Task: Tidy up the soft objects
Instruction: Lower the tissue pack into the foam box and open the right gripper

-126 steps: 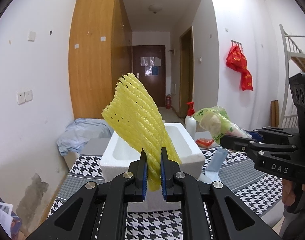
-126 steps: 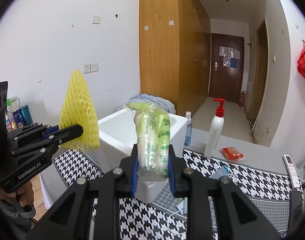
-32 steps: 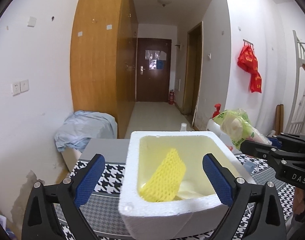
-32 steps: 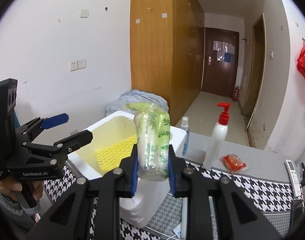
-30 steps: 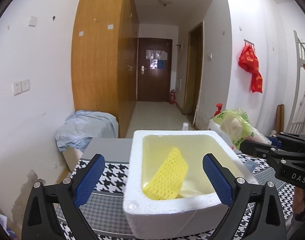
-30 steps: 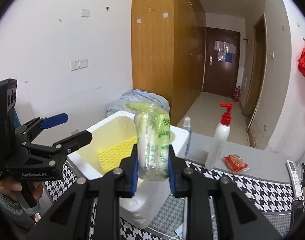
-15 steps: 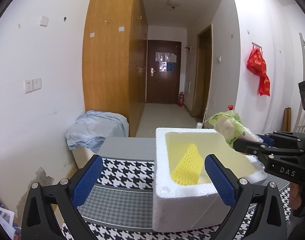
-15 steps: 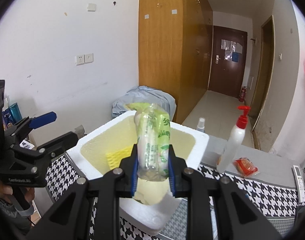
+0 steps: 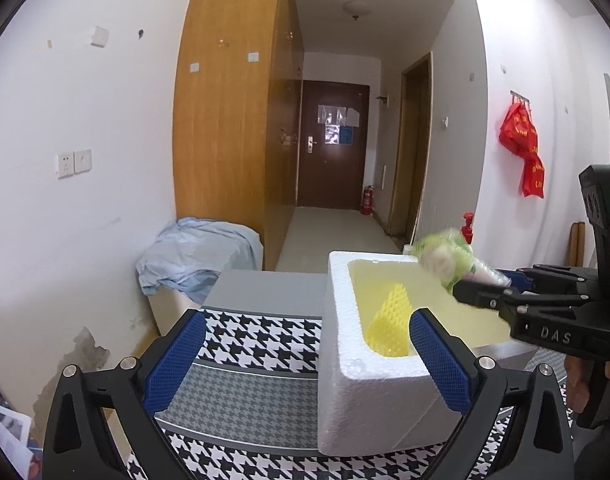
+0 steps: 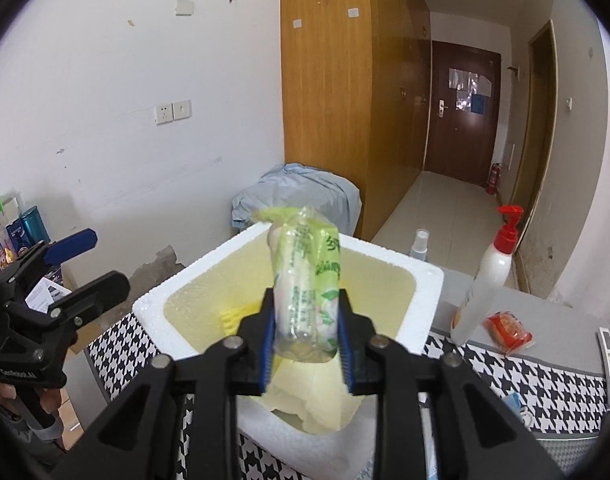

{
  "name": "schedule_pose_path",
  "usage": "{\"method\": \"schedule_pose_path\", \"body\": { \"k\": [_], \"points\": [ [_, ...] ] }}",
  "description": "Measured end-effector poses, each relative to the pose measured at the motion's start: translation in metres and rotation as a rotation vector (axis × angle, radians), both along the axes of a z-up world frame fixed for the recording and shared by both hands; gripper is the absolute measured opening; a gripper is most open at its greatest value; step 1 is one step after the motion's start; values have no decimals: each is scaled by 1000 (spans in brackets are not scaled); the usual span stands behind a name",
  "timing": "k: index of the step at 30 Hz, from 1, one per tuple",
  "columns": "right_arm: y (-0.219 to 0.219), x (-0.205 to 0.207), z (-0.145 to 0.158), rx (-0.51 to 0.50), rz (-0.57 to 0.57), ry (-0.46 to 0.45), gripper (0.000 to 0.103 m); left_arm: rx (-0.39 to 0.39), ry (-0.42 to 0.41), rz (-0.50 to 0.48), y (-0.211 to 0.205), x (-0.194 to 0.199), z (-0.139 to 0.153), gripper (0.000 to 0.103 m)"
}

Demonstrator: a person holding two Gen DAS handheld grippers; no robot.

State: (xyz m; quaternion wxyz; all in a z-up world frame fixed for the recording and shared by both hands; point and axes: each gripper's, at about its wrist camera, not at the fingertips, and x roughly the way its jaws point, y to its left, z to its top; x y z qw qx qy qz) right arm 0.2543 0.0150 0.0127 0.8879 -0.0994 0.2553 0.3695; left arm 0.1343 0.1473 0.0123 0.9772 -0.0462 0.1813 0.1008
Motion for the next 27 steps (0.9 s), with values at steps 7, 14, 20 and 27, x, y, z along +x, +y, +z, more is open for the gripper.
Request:
{"method": "schedule_pose_path", "body": {
  "k": [7, 14, 20, 27],
  "points": [
    [-3, -1, 3, 36, -9, 13, 84, 4, -1, 2, 0, -1, -1, 102],
    [-11, -9, 7, 34, -10, 2, 86, 0, 1, -4, -6, -3, 1, 102],
    [-27, -19, 11, 42, -35, -14, 86, 18, -10, -22, -22, -6, 5, 102],
    [-51, -25, 12, 48, -74, -20, 86, 31, -12, -61, -47, -6, 9, 102]
  ]
}}
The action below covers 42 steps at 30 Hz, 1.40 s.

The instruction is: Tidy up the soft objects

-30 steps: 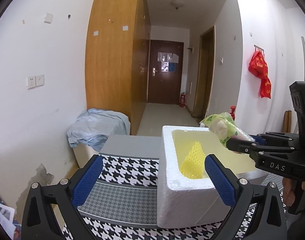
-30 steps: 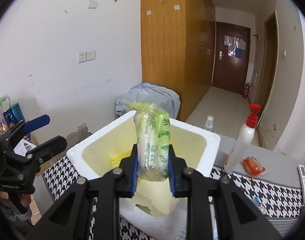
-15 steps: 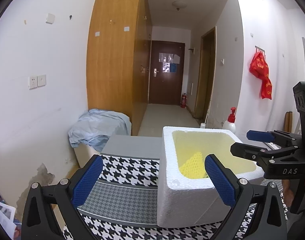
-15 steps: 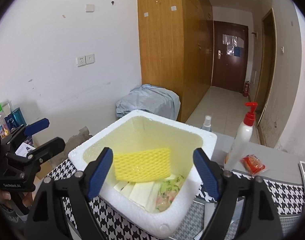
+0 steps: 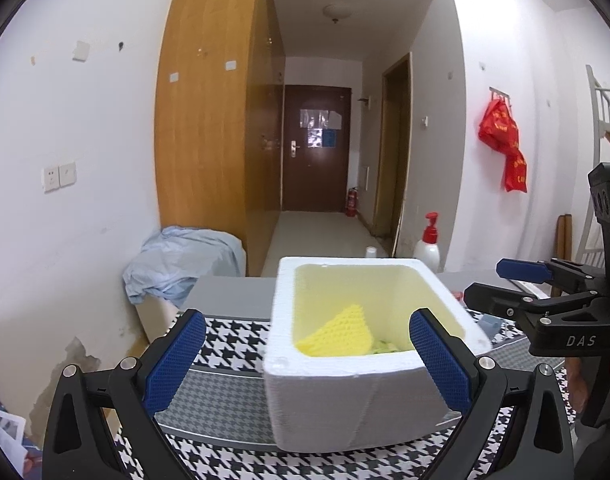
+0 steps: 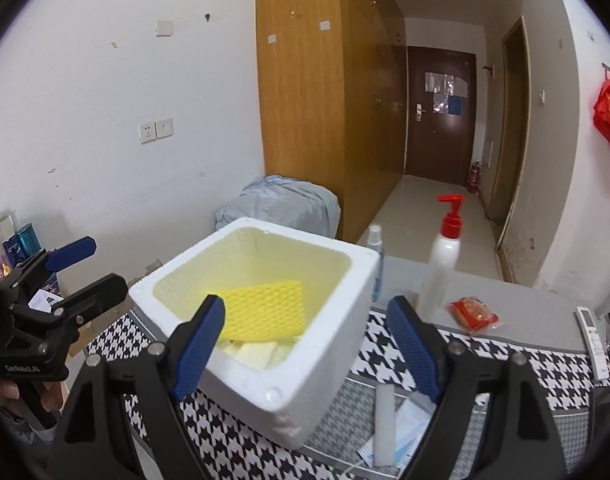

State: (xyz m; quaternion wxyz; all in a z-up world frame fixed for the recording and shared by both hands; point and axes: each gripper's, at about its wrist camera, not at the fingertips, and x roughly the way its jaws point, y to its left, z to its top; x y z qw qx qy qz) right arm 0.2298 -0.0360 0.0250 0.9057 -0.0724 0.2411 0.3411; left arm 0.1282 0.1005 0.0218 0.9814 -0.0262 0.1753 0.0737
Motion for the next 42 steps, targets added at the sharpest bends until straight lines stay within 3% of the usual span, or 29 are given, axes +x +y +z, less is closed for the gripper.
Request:
{"method": "schedule_pose_path", "body": {
  "k": [24, 42],
  "points": [
    [-59, -22, 11, 40, -56, -66, 90, 37, -50, -84, -57, -17, 12, 102],
    [-99, -24, -4, 19, -165, -68, 91, 5, -35, -184, -94, -9, -9, 102]
  ]
}}
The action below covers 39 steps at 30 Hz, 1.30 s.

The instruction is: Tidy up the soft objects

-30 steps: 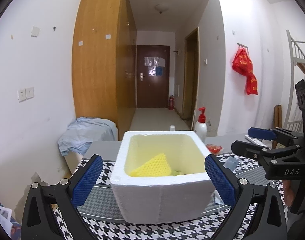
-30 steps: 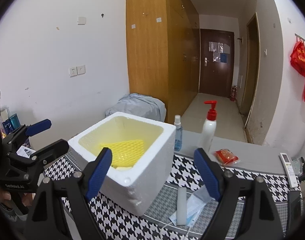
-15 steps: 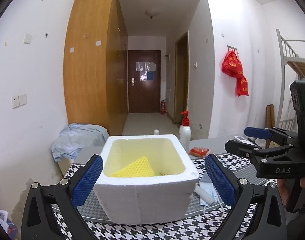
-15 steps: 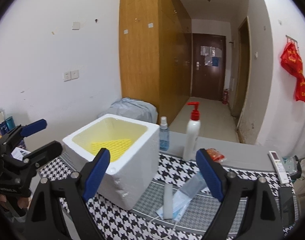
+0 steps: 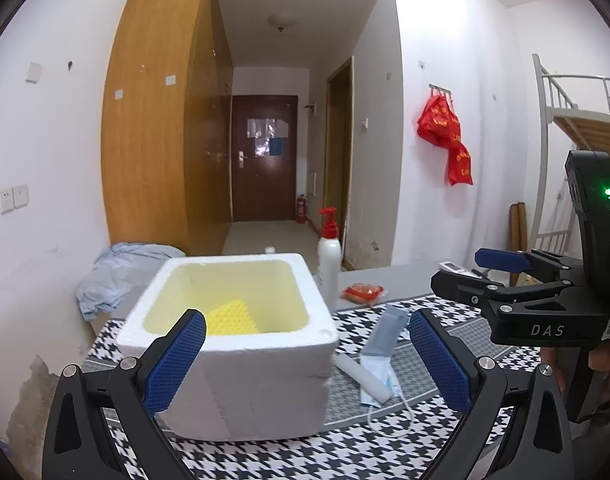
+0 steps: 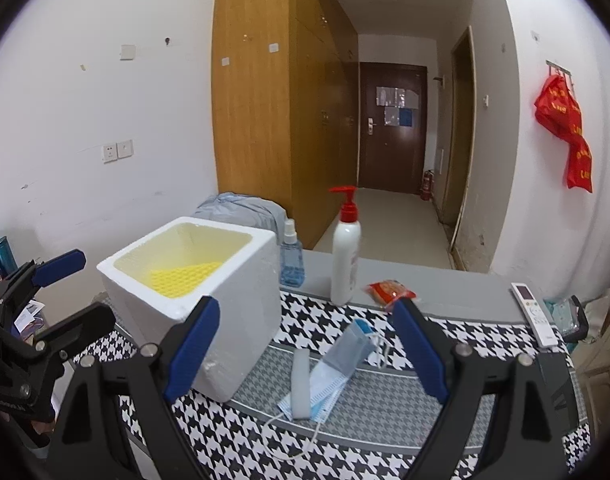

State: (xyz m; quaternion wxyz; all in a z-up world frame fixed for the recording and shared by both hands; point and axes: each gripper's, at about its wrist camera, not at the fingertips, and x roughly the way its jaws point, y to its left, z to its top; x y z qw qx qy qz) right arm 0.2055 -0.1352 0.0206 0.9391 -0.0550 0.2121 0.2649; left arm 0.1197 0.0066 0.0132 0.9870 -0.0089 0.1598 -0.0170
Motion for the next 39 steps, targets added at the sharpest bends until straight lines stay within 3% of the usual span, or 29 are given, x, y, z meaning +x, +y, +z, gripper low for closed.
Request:
{"method": "schedule_pose_path", "body": {
  "k": [20, 39],
  "points": [
    [-43, 5, -27, -12, -42, 47, 91, -35, 53, 18, -41, 5, -36, 102],
    [-63, 17, -53, -60, -6, 127, 91, -40, 109, 116, -63, 17, -64, 102]
  ]
}}
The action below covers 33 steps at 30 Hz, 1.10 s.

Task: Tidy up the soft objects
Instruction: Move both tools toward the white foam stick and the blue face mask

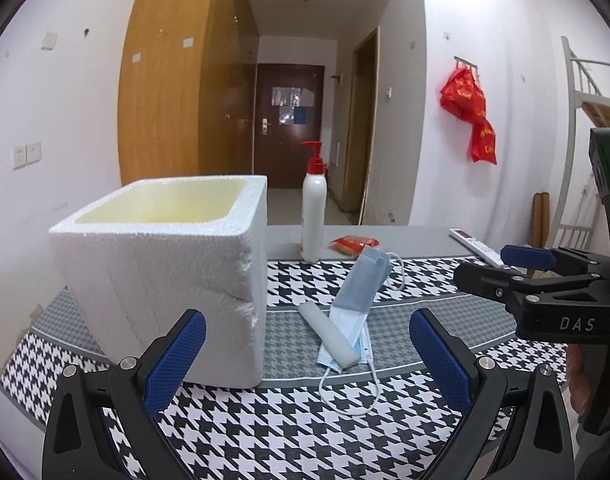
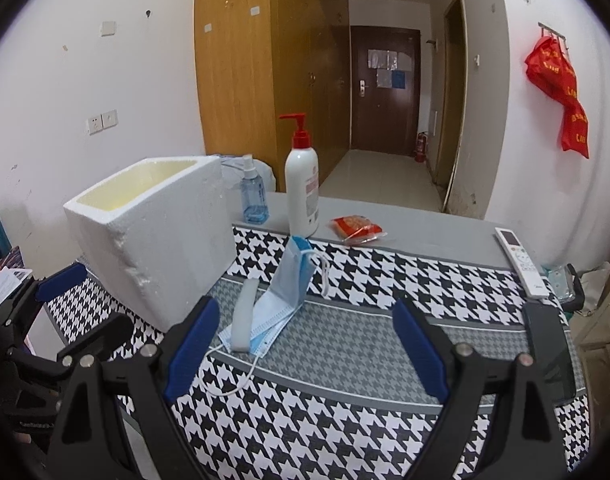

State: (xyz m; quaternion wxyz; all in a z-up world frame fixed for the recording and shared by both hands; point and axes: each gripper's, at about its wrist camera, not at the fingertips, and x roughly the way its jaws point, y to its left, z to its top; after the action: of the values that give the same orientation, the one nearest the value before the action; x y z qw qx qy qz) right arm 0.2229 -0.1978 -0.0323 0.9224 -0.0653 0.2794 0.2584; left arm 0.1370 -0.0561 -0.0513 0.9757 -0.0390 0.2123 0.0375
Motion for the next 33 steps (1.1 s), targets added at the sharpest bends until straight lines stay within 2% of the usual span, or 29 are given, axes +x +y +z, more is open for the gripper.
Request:
{"method": "schedule_pose_path", "body": {
  "k": [11, 21, 33],
  "points": [
    [-11, 4, 1, -23, 28, 13, 91, -42, 26, 40, -13, 7, -9, 102],
    [-12, 16, -7, -39, 78, 44, 91, -24, 58, 115, -24, 15, -15, 102],
    [-11, 32, -12, -67, 151, 58, 91, -15, 55, 196, -32, 21, -17, 102]
  ]
}}
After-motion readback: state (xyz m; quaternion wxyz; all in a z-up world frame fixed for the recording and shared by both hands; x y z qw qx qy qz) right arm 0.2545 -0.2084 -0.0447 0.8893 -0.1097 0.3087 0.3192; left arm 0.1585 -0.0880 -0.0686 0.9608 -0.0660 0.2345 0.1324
